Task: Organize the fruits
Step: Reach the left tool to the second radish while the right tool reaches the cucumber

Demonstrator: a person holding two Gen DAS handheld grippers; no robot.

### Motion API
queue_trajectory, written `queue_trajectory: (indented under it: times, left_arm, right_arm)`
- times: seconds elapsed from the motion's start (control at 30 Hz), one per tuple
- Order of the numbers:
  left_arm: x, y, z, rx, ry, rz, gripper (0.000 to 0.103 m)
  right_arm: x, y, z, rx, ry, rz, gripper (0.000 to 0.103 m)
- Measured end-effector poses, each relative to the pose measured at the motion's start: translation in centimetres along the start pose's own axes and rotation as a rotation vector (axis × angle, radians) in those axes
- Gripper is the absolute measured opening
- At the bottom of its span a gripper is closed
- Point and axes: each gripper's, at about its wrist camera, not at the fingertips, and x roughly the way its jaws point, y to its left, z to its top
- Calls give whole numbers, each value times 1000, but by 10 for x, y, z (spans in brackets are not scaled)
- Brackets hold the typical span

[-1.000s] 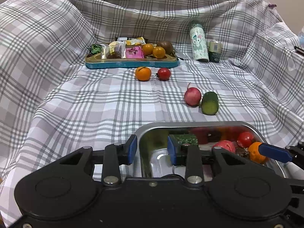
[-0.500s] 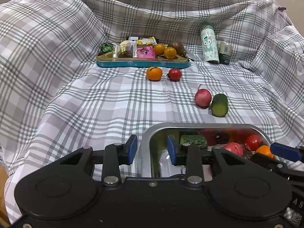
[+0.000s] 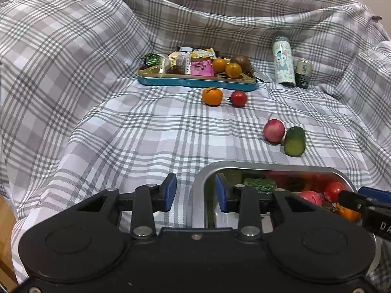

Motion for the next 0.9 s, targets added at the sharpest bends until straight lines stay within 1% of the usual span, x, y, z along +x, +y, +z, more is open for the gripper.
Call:
queue_trajectory:
  times: [0.23,0.5,0.73,0.83,0.9]
  left_arm:
    - [-1,-6,0,30,-15,27,43]
    - [4,-12,3,70,-1,47,43]
    - [14,-12,27,40,39,24,43]
    - [22,-15,42,31,52,-6,43]
    - [28,-20,52,32,62,-34,43]
  right_arm:
    - [20,-2,26,-14,-24,15,46]
    - [49,-3,50,-20,-29,31,46]
    - [66,1,65,-44,-31,51,46]
    - [69,-2,71,-40,-58,35,46]
    - [72,-8,73,-16,-68,25,46]
